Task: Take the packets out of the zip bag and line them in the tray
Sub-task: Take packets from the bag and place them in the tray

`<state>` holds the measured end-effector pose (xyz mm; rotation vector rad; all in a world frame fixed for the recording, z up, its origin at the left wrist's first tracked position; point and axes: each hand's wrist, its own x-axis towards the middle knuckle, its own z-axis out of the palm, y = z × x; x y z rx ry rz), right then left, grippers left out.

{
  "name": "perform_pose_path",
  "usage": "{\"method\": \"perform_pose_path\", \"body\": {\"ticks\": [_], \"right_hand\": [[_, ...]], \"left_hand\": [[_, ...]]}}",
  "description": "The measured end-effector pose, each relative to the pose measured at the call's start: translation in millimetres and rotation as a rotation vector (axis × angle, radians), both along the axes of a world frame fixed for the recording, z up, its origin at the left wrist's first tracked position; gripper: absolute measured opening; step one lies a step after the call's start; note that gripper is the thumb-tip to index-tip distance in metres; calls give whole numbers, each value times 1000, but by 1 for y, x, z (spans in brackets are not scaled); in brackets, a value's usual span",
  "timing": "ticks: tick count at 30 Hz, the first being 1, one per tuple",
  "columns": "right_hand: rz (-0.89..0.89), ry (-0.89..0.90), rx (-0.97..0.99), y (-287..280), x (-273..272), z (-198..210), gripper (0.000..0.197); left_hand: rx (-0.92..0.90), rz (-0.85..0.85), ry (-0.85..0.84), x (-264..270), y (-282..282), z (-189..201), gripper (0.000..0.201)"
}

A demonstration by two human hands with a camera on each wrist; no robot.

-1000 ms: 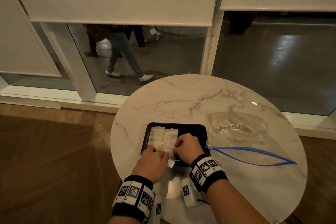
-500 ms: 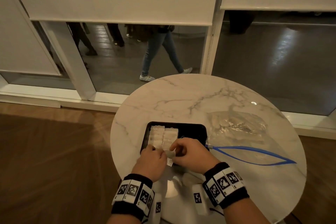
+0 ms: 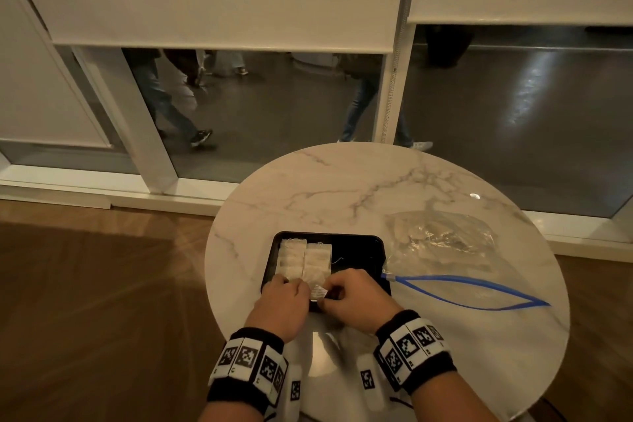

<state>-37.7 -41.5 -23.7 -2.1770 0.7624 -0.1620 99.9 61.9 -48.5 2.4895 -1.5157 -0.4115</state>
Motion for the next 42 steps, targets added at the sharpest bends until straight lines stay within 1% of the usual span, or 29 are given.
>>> {"method": "perform_pose_path", "body": {"ticks": [3, 4, 6, 7, 9, 11, 14, 17, 18, 20, 21, 23, 24, 25, 26, 28, 29, 31, 32, 35, 38, 39, 41, 42], "right_hand": [[-49, -1, -2, -5, 0, 0, 17], [-61, 6, -1, -7, 0, 0, 24], [-72, 36, 4, -9, 0, 0, 38], [-74, 52, 0, -10, 1, 0, 40], [-84, 83, -31, -12, 4, -2, 37], [-120, 123, -63, -14, 8, -5, 26], [-157, 215, -84, -14, 13, -10, 13], [-182, 251, -104, -13, 17, -12, 17], [-190, 247, -109, -13, 19, -13, 16], [-206, 251, -112, -12, 21, -13, 6], [-215, 254, -108, -12, 21, -13, 7], [-239, 264, -99, -10, 22, -14, 17], [-257, 266, -101, -10, 23, -14, 18], [-274, 272, -102, -10, 24, -13, 18], [-289, 279, -103, -10, 25, -13, 17], [-312, 285, -98, -12, 27, -14, 15], [-321, 285, -92, -13, 28, -15, 15], [-333, 281, -82, -13, 31, -16, 17], [-336, 278, -77, -13, 32, -17, 18], [-347, 275, -75, -13, 33, -20, 20], [-362, 282, -87, -13, 33, -21, 19], [-367, 288, -89, -13, 33, -21, 18], [-372, 302, -91, -12, 34, -20, 16], [-371, 308, -92, -11, 34, -19, 15]], "left_hand": [[-112, 164, 227, -2, -2, 9, 41], [-148, 191, 256, 0, -3, 8, 41], [-162, 203, 282, 0, -5, 8, 41], [-158, 204, 271, 0, -5, 5, 39], [-131, 197, 209, 1, -6, 4, 35], [-100, 156, 132, 2, -6, 4, 31], [15, 37, 30, 0, -3, 2, 30], [83, -21, -26, 3, -2, -8, 32], [84, -22, -21, 5, -2, -12, 32], [94, -24, -2, 4, -1, -12, 32], [63, -29, -6, 1, -1, -11, 33], [9, 27, -5, -1, -2, -6, 32], [-12, 75, 28, -2, -2, -6, 32], [-34, 106, 87, -2, -1, -5, 32], [-65, 171, 223, -5, -1, -3, 32], [-115, 240, 346, -6, -2, -6, 28], [-106, 257, 355, -7, -4, -1, 25], [-106, 207, 237, -6, -6, -1, 20], [-104, 188, 227, -6, -6, -1, 20], [-112, 193, 257, -5, -6, -4, 25], [-107, 159, 197, -5, -5, -4, 31], [-89, 167, 208, -5, -4, -3, 30], [-96, 226, 319, -6, -2, -3, 31], [-96, 219, 332, -5, -1, -4, 31]]}}
